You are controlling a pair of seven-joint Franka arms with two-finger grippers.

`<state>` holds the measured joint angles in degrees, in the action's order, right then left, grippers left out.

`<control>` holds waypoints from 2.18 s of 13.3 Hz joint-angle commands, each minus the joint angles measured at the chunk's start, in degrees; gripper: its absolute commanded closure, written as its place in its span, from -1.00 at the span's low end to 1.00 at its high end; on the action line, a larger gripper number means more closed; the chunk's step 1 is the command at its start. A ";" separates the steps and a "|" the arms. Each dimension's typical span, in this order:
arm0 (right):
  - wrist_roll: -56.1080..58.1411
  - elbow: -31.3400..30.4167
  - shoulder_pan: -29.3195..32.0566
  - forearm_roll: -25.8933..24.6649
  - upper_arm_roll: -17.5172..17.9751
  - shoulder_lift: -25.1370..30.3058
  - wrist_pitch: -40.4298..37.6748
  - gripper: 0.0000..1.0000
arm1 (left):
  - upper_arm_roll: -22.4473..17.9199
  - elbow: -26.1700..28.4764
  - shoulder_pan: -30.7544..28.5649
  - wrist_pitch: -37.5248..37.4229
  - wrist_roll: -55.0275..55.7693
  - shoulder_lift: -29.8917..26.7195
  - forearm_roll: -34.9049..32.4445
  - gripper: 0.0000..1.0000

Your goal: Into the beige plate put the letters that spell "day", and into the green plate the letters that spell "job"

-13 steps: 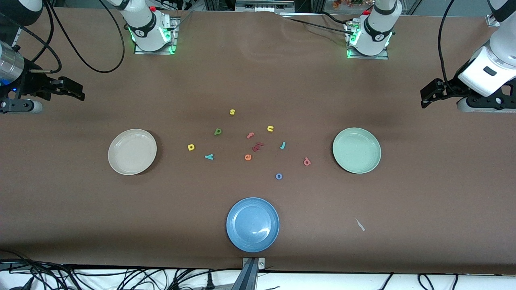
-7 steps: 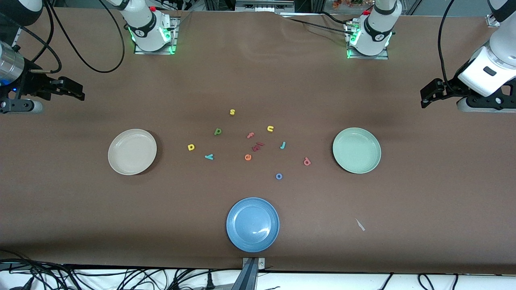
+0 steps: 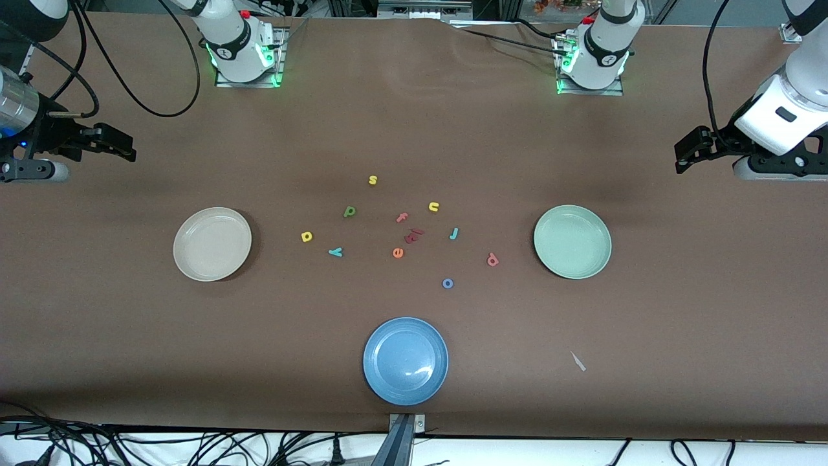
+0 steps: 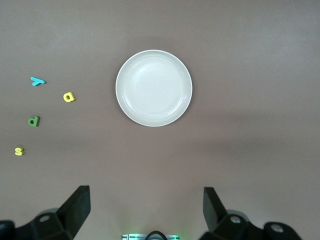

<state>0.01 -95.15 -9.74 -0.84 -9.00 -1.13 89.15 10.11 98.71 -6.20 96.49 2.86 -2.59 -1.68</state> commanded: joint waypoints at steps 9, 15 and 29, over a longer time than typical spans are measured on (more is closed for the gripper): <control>-0.09 1.19 0.25 -0.65 0.21 -0.46 -1.00 -1.00 | 0.09 -0.63 -0.57 -0.95 -1.54 -0.22 1.59 -1.00; 0.25 0.75 -0.45 0.04 0.73 -1.85 -1.44 -1.00 | 0.09 -0.63 -0.65 -0.95 -1.54 -0.22 1.59 -1.00; -9.68 -4.67 -10.12 2.95 7.68 -14.51 20.22 -1.00 | 0.09 -0.63 -0.92 -0.78 -1.54 -0.22 1.59 -1.00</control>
<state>-8.79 -96.48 -19.67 1.14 -1.12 -15.07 103.63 10.11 98.71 -6.25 96.46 2.86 -2.59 -1.67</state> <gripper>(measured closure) 0.000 0.000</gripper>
